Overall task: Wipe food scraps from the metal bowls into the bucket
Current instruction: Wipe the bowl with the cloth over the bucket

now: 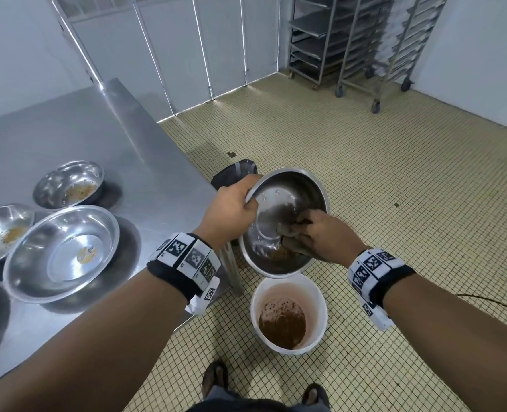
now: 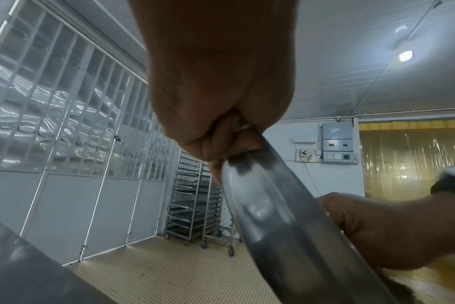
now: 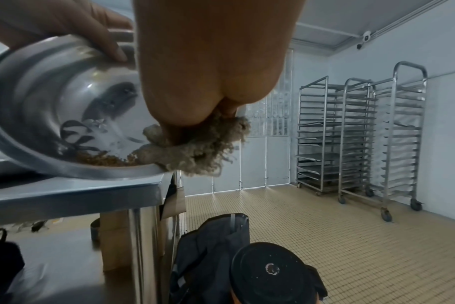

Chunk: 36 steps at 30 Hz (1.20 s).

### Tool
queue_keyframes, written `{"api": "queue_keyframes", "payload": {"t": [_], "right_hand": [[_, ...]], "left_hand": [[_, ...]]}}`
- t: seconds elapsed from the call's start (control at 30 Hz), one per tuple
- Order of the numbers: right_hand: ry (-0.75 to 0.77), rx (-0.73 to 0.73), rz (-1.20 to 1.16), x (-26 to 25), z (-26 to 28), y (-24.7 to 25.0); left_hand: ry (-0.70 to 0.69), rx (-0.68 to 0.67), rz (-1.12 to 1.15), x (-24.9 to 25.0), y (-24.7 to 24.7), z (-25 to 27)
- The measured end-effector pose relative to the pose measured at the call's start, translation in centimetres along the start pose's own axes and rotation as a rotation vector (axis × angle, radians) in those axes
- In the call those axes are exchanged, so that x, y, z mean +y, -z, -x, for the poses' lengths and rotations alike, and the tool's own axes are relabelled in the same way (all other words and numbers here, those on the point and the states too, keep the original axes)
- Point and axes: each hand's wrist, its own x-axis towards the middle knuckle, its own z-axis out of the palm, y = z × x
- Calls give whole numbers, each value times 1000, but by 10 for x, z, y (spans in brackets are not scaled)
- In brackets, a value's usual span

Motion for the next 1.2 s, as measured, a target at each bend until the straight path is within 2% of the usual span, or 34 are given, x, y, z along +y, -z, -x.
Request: {"api": "queue_keyframes", "payload": {"t": [0.2,0.4,0.57,0.7,1.1,1.2], "right_hand": [[-157,-4,-38,1,-9,3],[1,-174,47,-8,1,6],[120,-81,150,2,0,-8],[127,-42,150,-1,1,-14],[124,-221,98,-2,7,-18],[58,-221,12,1,5,-15]], "left_hand": [[6,7,-8,-2,1,2],[-8,29,-11,-1,9,1],[3,39,11,-1,14,1],[11,51,-5,-3,13,3],[-68,80,-33,-11,-8,11],[-56,83,-26,-12,-7,12]]}}
